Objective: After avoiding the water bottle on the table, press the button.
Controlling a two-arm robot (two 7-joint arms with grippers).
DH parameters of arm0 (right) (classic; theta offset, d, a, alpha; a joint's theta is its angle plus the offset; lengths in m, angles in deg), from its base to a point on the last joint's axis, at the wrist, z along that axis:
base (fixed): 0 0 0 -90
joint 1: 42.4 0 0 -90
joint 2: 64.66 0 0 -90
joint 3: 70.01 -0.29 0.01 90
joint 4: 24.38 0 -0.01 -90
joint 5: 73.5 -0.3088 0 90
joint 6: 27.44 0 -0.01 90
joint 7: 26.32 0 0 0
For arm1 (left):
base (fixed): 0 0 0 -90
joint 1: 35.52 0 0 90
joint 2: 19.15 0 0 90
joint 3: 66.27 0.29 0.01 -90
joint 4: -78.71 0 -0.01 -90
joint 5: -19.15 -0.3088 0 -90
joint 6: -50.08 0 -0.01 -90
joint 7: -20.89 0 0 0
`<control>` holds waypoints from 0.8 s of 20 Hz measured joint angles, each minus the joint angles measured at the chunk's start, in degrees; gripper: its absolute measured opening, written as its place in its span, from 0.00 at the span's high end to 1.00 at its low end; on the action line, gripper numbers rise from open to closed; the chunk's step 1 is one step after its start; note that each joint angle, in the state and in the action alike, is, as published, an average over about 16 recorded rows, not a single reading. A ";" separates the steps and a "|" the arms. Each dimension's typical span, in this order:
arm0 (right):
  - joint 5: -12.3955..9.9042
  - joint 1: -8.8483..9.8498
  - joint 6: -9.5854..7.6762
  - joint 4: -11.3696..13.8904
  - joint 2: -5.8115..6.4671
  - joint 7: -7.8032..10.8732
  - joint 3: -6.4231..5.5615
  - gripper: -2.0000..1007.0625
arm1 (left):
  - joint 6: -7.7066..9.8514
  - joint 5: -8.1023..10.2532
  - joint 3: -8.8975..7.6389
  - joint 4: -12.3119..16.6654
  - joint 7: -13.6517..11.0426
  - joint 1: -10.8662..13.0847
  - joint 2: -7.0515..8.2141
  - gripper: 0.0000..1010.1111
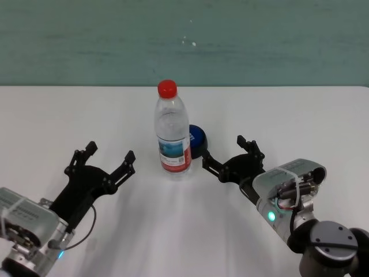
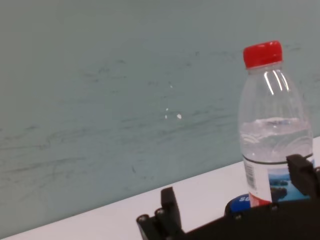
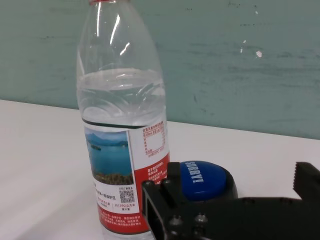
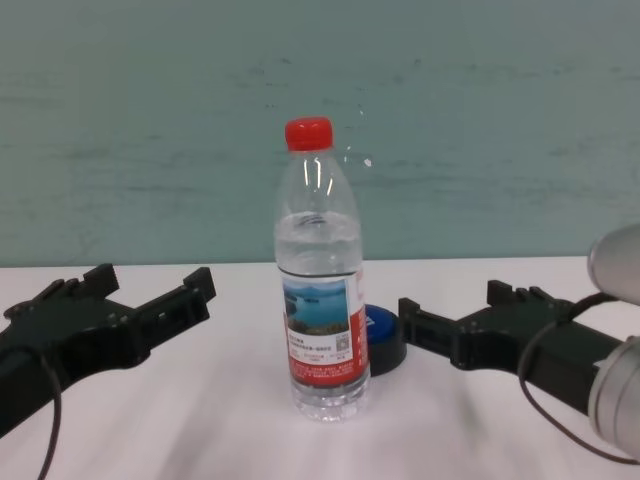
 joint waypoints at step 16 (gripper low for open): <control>0.01 -0.06 -0.15 -0.09 -0.05 0.04 0.00 0.00 | 0.00 0.00 0.00 0.00 0.00 0.00 0.00 0.00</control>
